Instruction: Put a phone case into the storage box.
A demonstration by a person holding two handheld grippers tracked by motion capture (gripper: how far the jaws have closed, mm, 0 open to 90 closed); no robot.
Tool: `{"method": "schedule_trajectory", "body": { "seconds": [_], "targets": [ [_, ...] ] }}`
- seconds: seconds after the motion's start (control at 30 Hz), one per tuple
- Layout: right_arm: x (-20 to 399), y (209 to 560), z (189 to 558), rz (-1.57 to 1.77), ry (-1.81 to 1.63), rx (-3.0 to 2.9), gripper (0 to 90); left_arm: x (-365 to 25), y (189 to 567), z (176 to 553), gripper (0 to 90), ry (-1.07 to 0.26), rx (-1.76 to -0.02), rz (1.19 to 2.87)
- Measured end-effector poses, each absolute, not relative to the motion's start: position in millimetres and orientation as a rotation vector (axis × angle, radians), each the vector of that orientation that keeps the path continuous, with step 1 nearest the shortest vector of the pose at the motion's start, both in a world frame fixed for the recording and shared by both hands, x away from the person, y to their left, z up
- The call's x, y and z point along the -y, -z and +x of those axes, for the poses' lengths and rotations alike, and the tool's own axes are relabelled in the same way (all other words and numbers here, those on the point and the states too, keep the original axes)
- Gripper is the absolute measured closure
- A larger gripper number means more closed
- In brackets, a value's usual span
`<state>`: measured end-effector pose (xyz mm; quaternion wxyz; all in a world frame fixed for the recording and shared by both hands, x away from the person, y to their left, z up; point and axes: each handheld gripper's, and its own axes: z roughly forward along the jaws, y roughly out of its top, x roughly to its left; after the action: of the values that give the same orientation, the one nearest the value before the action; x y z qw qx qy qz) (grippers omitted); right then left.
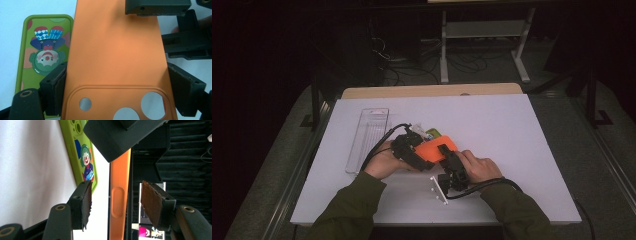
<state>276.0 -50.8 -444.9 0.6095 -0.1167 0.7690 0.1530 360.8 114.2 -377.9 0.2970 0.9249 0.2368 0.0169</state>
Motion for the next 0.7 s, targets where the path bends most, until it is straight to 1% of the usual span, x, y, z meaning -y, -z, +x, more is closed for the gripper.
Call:
{"method": "schedule_trajectory", "body": {
  "seconds": [0.1, 0.13, 0.2, 0.7],
  "targets": [
    [50.6, 445.6, 275.8, -0.274, -0.350, -1.770, 44.0, -113.7, 378.3, 360.7, 15.7, -0.045, -0.619, 2.466],
    [50.5, 446.6, 275.9, -0.274, -0.341, -1.761, 46.8, -113.3, 378.5, 360.3, 15.8, -0.042, -0.622, 2.465],
    [50.5, 447.8, 276.2, -0.278, -0.333, -1.756, 48.4, -112.0, 379.6, 359.1, 15.7, -0.036, -0.641, 2.450],
    [51.1, 446.0, 273.1, -0.293, -0.345, -1.762, 64.9, -112.8, 379.6, 359.4, 15.7, -0.036, -0.633, 2.457]
  ]
}}
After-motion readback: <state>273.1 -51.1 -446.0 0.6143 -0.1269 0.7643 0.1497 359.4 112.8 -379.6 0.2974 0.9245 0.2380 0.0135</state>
